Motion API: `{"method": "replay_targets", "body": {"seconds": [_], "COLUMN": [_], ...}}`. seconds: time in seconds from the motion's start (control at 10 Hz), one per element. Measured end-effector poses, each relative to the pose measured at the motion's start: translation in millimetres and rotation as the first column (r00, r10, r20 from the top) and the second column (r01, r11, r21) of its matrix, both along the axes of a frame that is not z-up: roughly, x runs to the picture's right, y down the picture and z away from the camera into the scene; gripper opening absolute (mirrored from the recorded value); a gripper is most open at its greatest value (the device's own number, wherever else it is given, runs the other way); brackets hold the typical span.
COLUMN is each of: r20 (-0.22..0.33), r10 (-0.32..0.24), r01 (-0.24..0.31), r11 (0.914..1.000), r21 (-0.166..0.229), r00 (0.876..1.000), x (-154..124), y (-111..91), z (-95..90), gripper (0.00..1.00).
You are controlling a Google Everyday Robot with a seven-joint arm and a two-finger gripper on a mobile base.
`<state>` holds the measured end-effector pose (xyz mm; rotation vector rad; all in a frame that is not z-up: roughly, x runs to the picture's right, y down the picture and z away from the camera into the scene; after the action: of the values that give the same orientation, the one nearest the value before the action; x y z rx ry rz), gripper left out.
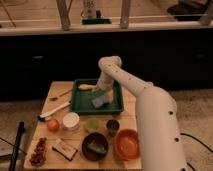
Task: Place sponge in tray
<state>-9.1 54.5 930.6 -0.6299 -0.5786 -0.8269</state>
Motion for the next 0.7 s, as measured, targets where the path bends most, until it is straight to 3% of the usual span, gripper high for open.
{"method": "replay_targets", "body": {"seconds": [0.7], "r20": [0.006], "r10": [0.005], "r01": [-0.005], "r11": [1.0000], "r21": [0.003], "r00": [1.000], "x": [2.1], "y": [-2.2], "z": [-0.5], "gripper": [0.80]}}
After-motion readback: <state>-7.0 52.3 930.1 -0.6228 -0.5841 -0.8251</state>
